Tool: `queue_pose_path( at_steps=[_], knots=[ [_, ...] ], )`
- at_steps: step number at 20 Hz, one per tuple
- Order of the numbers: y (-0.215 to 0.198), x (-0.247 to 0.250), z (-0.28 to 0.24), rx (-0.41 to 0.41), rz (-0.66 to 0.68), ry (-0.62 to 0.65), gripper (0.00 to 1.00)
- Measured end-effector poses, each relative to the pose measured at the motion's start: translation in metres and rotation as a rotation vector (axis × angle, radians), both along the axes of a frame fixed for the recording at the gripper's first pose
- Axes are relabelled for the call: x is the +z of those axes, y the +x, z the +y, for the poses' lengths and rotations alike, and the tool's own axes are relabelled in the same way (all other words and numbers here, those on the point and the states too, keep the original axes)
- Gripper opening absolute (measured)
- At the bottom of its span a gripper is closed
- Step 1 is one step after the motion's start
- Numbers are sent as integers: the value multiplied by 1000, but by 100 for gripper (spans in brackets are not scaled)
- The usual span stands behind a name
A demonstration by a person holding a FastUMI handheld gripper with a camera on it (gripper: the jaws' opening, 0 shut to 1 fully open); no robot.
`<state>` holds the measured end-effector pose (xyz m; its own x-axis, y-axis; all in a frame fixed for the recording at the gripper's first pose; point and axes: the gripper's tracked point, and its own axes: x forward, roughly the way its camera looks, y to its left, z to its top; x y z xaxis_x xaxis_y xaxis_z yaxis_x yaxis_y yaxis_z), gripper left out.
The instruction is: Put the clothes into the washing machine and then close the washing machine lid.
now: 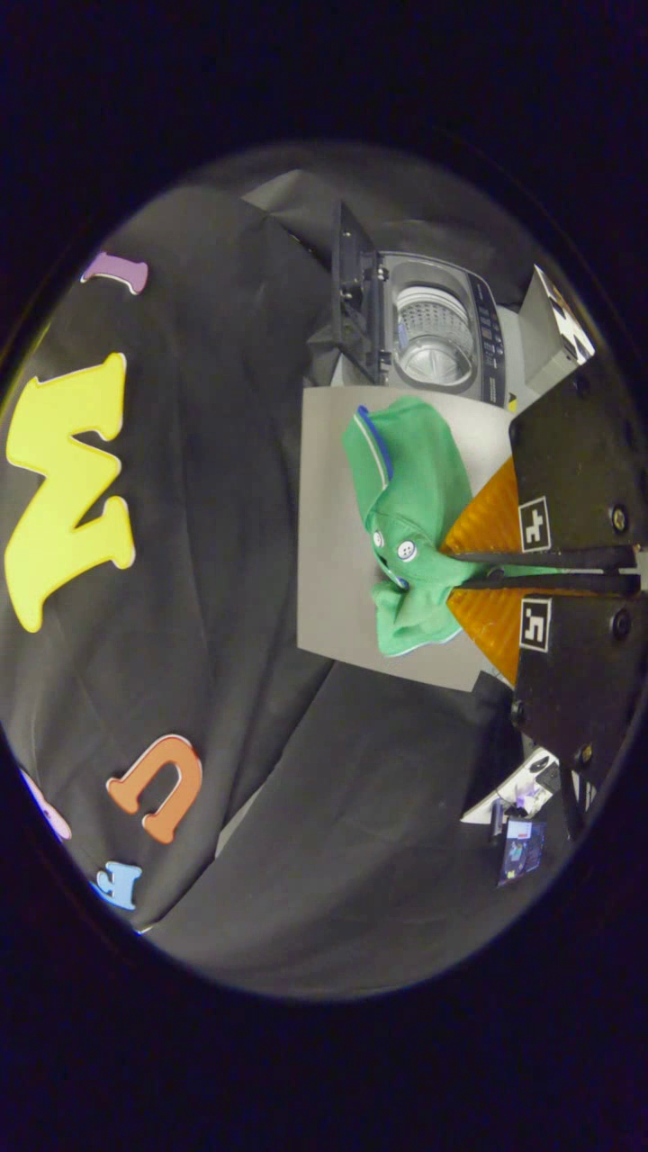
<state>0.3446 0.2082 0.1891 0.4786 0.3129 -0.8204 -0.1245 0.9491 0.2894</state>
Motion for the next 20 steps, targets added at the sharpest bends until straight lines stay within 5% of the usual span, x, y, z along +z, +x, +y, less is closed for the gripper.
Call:
queue_pose_path(
  at_steps=[10,20],
  knots=[
    [-21,90,-59,-83,-155,42,6],
    [-54,127,-161,-245,-225,22,6]
  ],
)
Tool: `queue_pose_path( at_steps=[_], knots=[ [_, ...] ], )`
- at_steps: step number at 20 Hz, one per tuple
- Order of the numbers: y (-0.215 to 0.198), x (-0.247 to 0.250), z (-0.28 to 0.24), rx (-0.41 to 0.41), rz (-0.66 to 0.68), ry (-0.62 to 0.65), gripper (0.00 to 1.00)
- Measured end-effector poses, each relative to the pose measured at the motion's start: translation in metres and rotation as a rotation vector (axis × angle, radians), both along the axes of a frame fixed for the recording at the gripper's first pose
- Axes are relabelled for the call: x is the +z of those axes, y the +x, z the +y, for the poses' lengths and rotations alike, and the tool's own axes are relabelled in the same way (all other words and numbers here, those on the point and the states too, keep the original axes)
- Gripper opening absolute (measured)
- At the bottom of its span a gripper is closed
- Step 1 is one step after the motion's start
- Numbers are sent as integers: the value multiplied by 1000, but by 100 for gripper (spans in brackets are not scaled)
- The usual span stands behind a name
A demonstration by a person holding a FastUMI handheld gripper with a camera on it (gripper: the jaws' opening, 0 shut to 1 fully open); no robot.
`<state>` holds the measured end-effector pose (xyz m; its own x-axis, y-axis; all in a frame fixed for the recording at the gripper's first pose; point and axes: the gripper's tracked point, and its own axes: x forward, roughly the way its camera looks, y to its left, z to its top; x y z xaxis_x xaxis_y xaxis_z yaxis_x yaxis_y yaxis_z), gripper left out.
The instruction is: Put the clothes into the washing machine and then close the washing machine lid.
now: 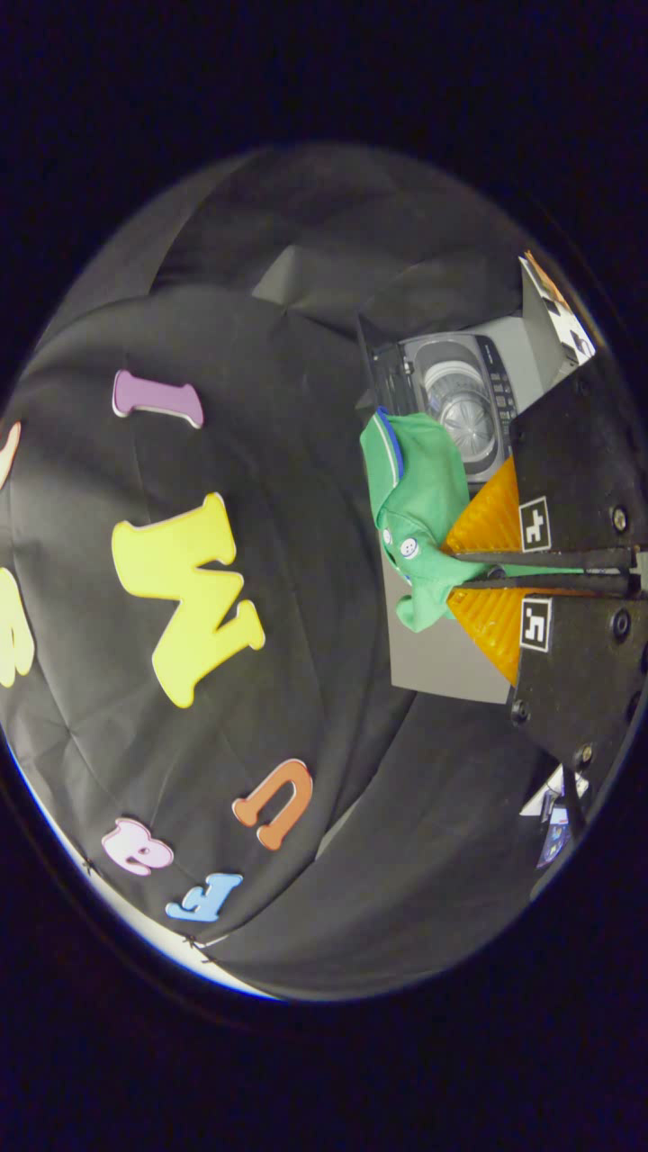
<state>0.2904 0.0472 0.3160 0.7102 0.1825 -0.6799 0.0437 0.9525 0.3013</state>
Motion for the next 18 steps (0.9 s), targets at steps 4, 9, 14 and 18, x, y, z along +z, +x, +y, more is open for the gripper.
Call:
queue_pose_path(
  at_steps=[4,9,14,18],
  knots=[
    [-19,-8,-42,-70,6,-4,6],
    [-44,-35,-97,-173,44,14,6],
    [-51,-66,-137,-214,75,17,6],
    [-44,-107,-164,-218,108,19,6]
  ],
)
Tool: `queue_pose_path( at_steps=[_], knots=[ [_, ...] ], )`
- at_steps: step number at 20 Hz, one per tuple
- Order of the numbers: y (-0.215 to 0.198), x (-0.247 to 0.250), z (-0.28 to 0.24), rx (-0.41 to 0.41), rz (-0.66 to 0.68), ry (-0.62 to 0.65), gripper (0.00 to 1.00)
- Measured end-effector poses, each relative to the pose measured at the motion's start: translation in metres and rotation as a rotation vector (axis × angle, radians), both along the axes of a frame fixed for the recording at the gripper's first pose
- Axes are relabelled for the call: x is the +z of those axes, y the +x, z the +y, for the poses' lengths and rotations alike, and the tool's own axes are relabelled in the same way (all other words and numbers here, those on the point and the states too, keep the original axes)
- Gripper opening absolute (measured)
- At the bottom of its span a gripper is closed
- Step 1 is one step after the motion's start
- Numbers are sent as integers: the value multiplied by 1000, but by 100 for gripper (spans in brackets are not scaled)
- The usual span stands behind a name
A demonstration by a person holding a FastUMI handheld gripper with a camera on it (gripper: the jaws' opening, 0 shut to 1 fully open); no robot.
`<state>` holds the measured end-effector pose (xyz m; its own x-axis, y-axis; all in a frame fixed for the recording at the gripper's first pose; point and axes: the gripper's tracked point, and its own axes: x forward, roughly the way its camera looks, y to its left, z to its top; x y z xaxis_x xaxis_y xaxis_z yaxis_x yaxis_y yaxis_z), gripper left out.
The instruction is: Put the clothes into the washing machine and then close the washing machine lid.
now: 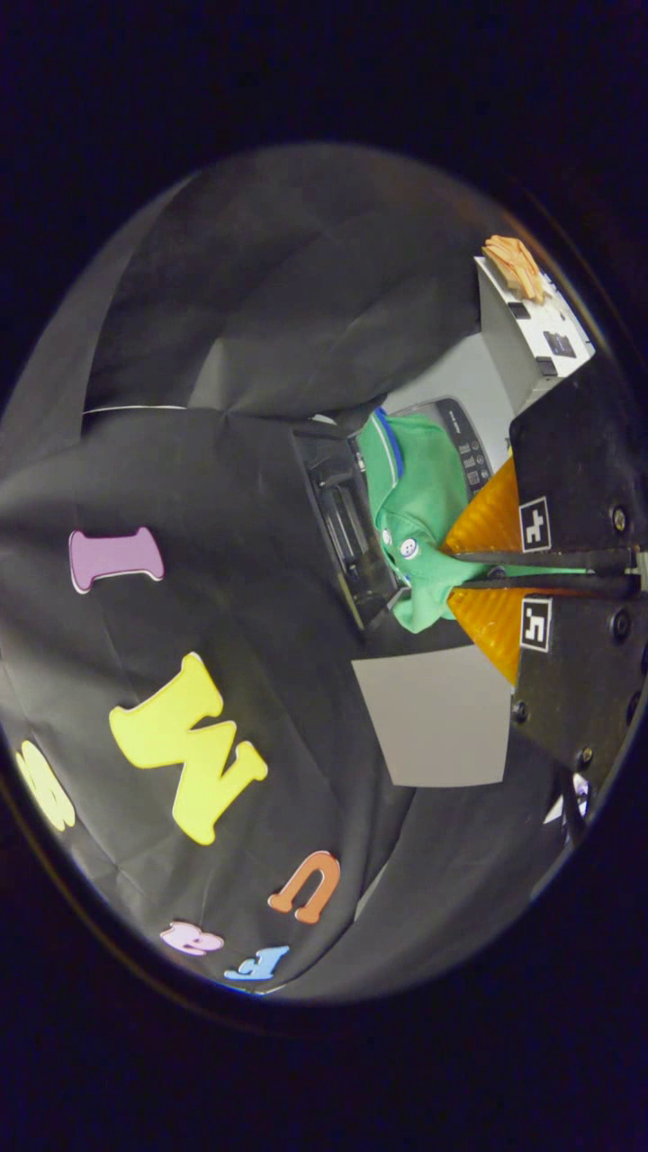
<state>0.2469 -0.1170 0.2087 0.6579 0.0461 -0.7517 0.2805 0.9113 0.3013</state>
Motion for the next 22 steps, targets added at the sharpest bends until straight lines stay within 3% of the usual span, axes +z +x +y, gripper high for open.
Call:
queue_pose_path(
  at_steps=[8,22],
  knots=[
    [42,-88,-47,72,83,5,6],
    [97,-215,-74,154,128,-1,6]
  ],
)
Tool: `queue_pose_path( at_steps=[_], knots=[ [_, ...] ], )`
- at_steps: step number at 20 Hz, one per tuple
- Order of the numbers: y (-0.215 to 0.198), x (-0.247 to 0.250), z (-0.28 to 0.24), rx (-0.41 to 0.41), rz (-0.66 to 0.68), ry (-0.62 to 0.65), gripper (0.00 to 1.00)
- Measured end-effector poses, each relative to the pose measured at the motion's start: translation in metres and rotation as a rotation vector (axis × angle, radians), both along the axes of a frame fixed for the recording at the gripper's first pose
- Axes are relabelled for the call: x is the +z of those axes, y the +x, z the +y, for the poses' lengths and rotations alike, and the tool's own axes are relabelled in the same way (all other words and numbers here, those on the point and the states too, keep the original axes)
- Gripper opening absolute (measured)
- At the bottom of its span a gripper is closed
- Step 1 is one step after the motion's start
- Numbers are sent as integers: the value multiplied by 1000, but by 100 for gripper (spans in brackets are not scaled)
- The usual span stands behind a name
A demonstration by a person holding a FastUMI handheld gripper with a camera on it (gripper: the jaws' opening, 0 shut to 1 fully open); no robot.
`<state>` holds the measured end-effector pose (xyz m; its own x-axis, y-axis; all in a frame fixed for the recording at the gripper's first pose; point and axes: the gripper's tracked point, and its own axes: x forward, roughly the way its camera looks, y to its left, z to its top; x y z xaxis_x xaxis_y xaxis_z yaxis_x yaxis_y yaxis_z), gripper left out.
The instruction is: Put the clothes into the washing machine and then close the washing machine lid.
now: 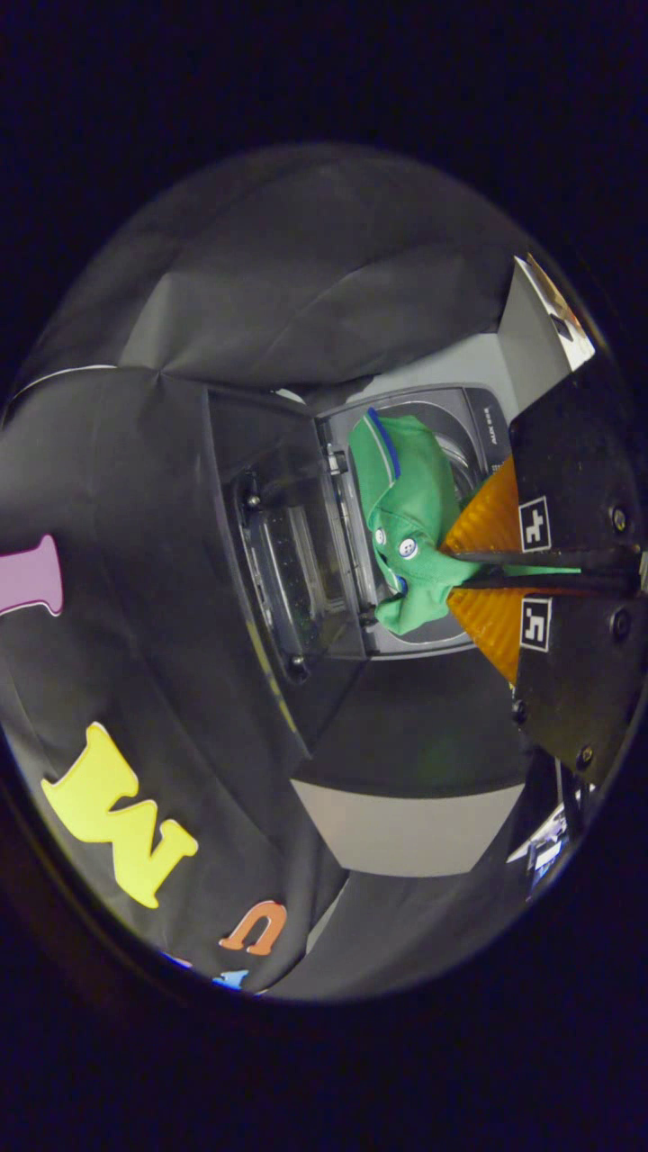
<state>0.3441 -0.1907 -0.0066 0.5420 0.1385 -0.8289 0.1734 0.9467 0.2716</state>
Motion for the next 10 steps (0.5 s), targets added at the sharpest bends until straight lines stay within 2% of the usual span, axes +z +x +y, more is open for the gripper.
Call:
queue_pose_path(
  at_steps=[10],
  knots=[
    [39,-110,18,55,-61,-22,5]
  ],
)
